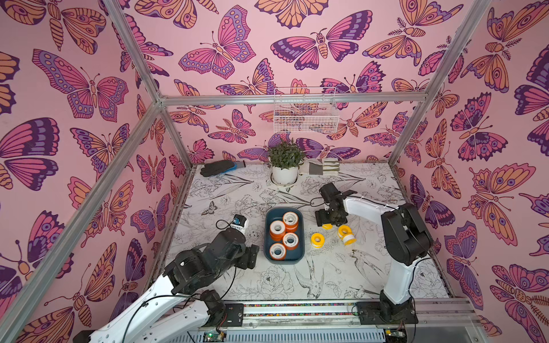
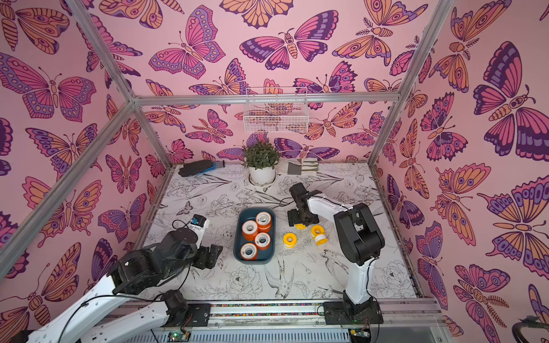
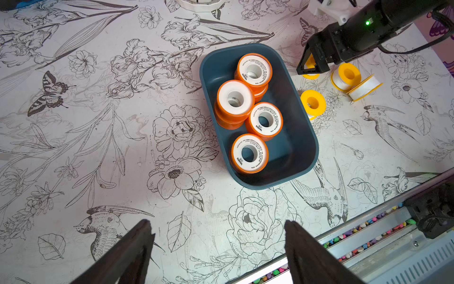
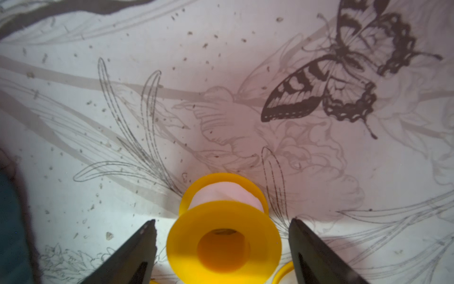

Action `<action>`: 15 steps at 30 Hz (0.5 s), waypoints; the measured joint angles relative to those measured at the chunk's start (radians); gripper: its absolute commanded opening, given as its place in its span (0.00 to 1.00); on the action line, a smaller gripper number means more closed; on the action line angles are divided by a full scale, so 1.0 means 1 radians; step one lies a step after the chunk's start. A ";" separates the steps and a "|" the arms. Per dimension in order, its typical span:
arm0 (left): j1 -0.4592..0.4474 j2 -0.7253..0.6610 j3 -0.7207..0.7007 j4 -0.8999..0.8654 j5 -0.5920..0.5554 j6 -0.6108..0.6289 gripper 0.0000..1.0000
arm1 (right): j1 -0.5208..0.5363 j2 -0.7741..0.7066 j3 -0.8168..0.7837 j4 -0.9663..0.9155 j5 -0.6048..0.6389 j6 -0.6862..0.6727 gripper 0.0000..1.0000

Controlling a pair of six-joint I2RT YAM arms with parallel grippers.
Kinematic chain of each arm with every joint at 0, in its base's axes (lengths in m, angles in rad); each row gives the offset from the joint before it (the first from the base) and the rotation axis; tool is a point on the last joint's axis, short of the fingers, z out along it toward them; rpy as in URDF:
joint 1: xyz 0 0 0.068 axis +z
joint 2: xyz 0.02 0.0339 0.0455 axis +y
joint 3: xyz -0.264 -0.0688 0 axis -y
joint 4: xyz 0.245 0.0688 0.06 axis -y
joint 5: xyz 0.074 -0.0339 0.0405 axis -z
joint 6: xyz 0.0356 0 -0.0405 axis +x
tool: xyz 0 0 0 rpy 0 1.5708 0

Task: Put the sealing tape into the storage box
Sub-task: Pick up the sealing tape at the center of the board.

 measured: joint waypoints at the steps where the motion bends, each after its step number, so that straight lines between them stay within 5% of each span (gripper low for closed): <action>1: 0.000 0.000 0.000 0.000 0.000 0.000 0.88 | 0.000 0.003 0.000 -0.002 0.000 0.000 0.83; 15: 0.000 0.000 0.000 0.000 0.000 0.000 0.88 | 0.000 0.025 0.023 -0.014 -0.011 0.000 0.68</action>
